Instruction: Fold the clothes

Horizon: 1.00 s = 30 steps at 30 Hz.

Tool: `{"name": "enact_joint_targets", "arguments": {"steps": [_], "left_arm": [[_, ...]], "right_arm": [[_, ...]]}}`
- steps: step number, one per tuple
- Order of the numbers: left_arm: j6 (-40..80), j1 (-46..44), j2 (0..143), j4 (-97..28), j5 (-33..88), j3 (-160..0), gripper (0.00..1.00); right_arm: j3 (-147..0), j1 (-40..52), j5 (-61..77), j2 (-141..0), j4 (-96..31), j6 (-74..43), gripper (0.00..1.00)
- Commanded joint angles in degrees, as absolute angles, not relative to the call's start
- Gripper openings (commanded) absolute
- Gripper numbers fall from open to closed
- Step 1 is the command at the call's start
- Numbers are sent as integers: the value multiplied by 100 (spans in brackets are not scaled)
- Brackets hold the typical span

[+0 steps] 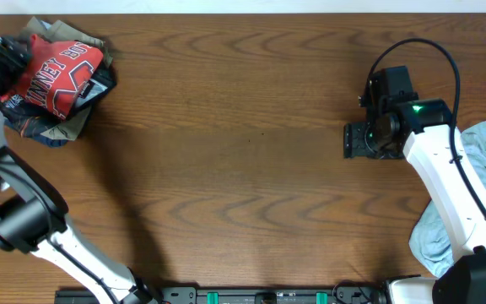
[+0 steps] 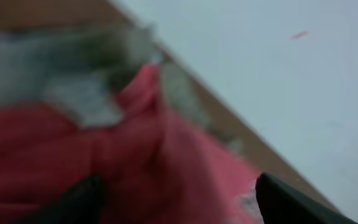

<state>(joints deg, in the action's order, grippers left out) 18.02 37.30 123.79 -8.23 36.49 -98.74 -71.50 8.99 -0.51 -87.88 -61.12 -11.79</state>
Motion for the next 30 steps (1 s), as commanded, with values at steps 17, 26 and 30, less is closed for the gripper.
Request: {"name": "enact_joint_targets", "arguments": {"steps": [17,26,30], "left_arm": [[1437,3948,12068,-1236,3321,-10031,98],[1297,3304,10595,-2132,3343,-10049,98],[819,2637,10267,-3282,3336,-10049,98]], "right_arm": [[-7201,840,342,-8667,-6066,-1223,99],[-7201,840,849,-8667,-5446,-1219,99],[-7201,773,1302,-8667,-4987,-1221,99]]}}
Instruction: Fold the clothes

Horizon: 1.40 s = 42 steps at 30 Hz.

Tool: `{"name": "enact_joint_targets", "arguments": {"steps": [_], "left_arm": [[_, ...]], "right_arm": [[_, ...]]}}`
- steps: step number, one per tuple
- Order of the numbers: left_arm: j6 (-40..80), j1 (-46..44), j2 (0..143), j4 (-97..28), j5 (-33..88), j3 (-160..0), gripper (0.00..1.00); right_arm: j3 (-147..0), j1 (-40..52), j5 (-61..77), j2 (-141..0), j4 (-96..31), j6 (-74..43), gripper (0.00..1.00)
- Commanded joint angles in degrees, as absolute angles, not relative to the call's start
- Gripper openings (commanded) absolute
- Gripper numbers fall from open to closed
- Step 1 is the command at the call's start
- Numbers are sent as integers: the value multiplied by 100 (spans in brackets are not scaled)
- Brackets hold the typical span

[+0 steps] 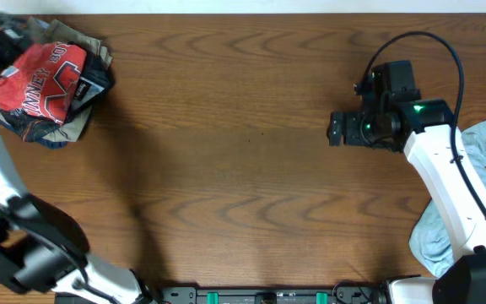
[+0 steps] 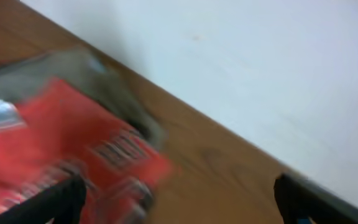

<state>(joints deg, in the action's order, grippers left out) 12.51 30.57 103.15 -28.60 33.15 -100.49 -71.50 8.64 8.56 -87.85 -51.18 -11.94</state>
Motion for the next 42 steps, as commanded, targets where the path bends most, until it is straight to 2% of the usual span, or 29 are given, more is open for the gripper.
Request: {"name": "enact_joint_targets", "arguments": {"steps": [1,6,11,16,21,24,28,32,38,42], "left_arm": [[709,2456,10230,-3605,3301,-10049,98],[403,1337,10221,-5625,2053,-10020,98],[519,397,10221,-7332,515,-9907,98],[781,-27,10221,-8582,491,-9841,98],[781,-62,10066,-9391,493,-9819,98],[803,-62,9581,-9380,521,-9642,98],[797,-62,8420,-8903,528,-9126,98],[738,-71,6777,-7985,532,-8276,98],[517,-110,3612,-5968,532,-6519,98],[517,-110,2023,-5905,530,-6252,98]], "right_arm": [[-7201,727,1402,-8667,-4895,-1223,99],[-7201,316,1673,-8667,-4932,-1223,99],[-7199,-189,1603,-8667,-5789,-1208,99],[-7190,-416,1586,-8670,-6838,-923,99],[-7188,-399,1538,-8630,-7636,-405,99],[-7164,-397,1291,-8383,-7911,-276,99],[-6812,-360,1135,-7465,-7620,-224,99],[-6064,-340,1138,-5907,-6845,-224,99],[-4998,-336,1111,-3085,-5448,-270,99],[-4971,-336,1096,-1717,-5605,-270,99]]}}
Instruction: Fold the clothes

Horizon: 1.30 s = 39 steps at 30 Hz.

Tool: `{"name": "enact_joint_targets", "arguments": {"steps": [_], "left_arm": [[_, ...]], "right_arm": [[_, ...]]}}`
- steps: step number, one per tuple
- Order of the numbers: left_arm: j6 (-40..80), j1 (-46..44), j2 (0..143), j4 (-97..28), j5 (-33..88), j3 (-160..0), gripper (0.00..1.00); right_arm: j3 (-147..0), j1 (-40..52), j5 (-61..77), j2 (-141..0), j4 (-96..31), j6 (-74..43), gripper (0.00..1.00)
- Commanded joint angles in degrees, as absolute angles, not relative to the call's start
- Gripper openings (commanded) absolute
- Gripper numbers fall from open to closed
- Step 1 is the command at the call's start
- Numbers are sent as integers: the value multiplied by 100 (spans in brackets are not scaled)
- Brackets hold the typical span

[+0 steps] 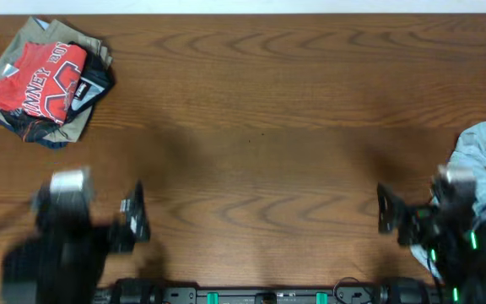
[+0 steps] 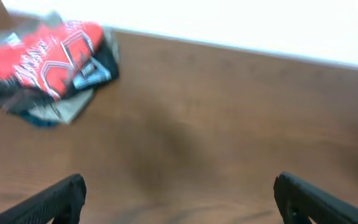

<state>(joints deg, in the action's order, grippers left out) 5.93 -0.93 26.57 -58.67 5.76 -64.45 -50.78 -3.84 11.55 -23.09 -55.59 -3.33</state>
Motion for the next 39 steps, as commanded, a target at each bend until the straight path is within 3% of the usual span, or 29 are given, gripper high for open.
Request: {"name": "enact_joint_targets", "arguments": {"steps": [1,9,21,27,35,39], "left_arm": [[515,-110,1688,-5957,530,-6252,98],[517,-110,1,-6040,530,-6252,98],[515,-108,82,-6941,530,-6403,98],[515,-108,82,-7806,530,-6405,98],[515,-108,82,-7817,530,-6407,98],[515,-108,80,-7817,532,-6407,98]], "right_arm": [[-4971,-336,1096,-1479,-5629,-270,99],[-4971,-336,1096,-261,-5712,-270,99],[-4969,-336,1177,-213,-7072,-338,99],[-4969,-336,1201,-213,-7067,-333,99],[-4829,-255,1205,-169,-6276,91,99],[-4176,-56,1203,-56,-5205,753,99]]}}
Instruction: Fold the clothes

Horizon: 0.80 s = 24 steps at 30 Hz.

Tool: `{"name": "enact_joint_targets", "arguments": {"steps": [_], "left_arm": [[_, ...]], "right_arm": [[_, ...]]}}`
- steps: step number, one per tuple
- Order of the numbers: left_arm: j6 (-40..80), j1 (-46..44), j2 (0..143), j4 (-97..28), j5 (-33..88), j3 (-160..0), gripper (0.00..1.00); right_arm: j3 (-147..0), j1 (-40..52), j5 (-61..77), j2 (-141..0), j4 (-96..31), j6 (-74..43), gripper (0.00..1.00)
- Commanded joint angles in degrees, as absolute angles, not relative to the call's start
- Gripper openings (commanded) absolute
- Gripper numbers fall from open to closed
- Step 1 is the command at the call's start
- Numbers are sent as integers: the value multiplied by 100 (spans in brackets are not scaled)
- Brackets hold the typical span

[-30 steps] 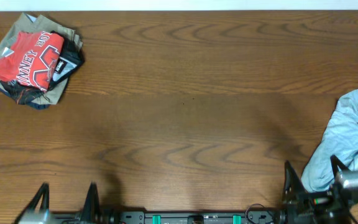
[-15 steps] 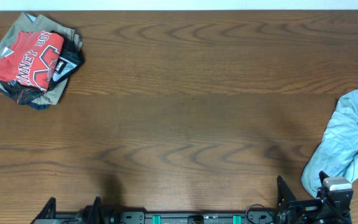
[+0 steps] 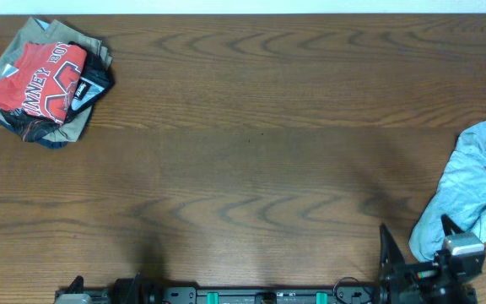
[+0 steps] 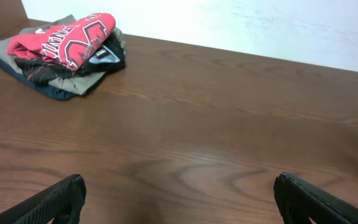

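A pile of folded clothes topped by a red printed shirt (image 3: 40, 78) lies at the table's far left corner, and shows in the left wrist view as the same pile (image 4: 67, 53). A crumpled light blue garment (image 3: 472, 190) lies at the right edge. My left gripper (image 4: 179, 202) stands wide open low over bare wood near the front edge, holding nothing. My right gripper (image 3: 386, 253) sits at the front right edge beside the blue garment, with only a dark finger showing.
The brown wooden table (image 3: 251, 143) stretches between the pile and the blue garment. A white wall (image 4: 260, 25) runs behind the far edge. The arms' base rail (image 3: 260, 295) lines the front edge.
Both arms were blurred over the front part of the table. Now they sit drawn back at the front edge, and the left wrist view is sharp, with the pile farther away.
My left gripper was at the pile with the red shirt on top, and the right hovered over the table's right middle. Then the left stood just left of the pile, clear of the shirt. Both arms then were near the front, and now rest at the edge.
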<state>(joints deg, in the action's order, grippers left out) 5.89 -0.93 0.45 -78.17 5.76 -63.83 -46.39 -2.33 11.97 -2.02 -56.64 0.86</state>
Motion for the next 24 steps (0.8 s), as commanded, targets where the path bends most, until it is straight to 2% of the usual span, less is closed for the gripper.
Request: {"name": "enact_joint_targets", "arguments": {"steps": [1,9,17,21,24], "left_arm": [[517,-108,82,-7817,530,-6407,98],[515,-108,82,-7817,530,-6407,98],[515,-108,82,-7817,530,-6407,98],[515,-108,82,-7817,530,-6407,98],[517,-108,80,-7817,530,-6407,98]], "right_arm": [[-4023,-12,1203,-30,-4995,895,99],[-2276,357,1177,-32,-2681,1828,99],[-523,427,884,-30,-32,1669,99],[-14,425,307,-30,598,967,99],[-32,425,-99,-27,366,819,99]]}}
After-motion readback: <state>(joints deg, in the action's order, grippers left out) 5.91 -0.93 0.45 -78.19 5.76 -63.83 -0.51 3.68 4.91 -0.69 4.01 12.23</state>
